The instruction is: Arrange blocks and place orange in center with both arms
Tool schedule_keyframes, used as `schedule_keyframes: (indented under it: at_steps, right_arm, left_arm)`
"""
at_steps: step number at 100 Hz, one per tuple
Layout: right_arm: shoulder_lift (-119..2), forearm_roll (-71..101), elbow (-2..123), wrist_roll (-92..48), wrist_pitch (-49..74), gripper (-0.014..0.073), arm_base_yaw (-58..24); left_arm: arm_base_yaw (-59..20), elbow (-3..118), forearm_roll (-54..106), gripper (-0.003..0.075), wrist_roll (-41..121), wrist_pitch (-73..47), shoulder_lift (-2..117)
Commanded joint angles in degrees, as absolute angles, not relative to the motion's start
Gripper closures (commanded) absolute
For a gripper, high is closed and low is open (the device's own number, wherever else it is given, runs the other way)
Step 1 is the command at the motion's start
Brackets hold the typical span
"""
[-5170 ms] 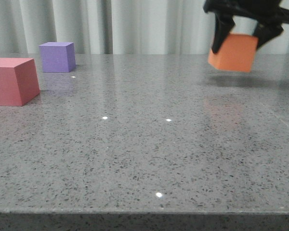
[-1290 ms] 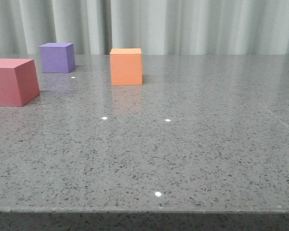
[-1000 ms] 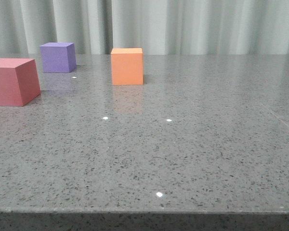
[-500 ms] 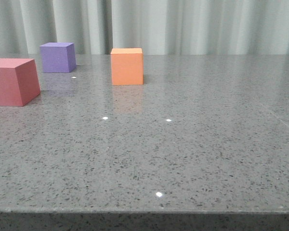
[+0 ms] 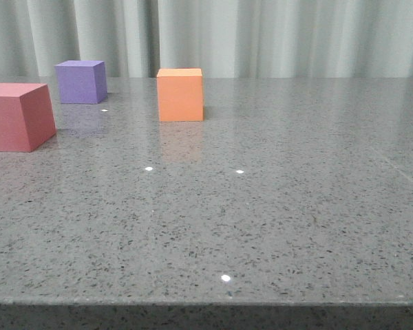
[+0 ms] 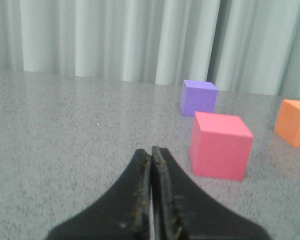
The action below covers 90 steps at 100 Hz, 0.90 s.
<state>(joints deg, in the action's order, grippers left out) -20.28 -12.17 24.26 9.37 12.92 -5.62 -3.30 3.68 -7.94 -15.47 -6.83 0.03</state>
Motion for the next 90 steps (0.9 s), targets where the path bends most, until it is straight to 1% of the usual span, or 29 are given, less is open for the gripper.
schedule_keyframes:
  at_steps: [1,16,32,46,60,90]
  right_arm:
    - [-20.54,-13.14,25.78,8.85,8.33,0.066,-5.33]
    - [-20.54,-13.14,25.78,8.85,8.33,0.066,-5.33]
    - [-20.54,-13.14,25.78,8.85,8.33,0.066,-5.33]
    - [-20.54,-13.14,25.78,8.85,8.33,0.066,-5.33]
    - [-20.54,-13.14,25.78,8.85,8.33,0.066,-5.33]
    - [-20.54,-13.14,25.78,8.85,8.33,0.066,-5.33]
  left_arm:
    - [-3.17,11.35,-7.2,0.0739,-15.93,-5.53,2.91]
    - [-3.17,25.23,-7.09,0.0739,-15.93,-16.4,10.7]
    - [-3.17,39.69,-7.51,0.0739,-15.93,-30.24,21.9]
    - [-3.17,49.32,-8.25,0.0739,-15.83,-39.33,30.88]
    - [-3.17,54.28,-8.25,0.0739,-15.83,-43.49,37.15]
    - [-3.17,54.76,-8.25,0.0735,-15.83,-43.6,43.39]
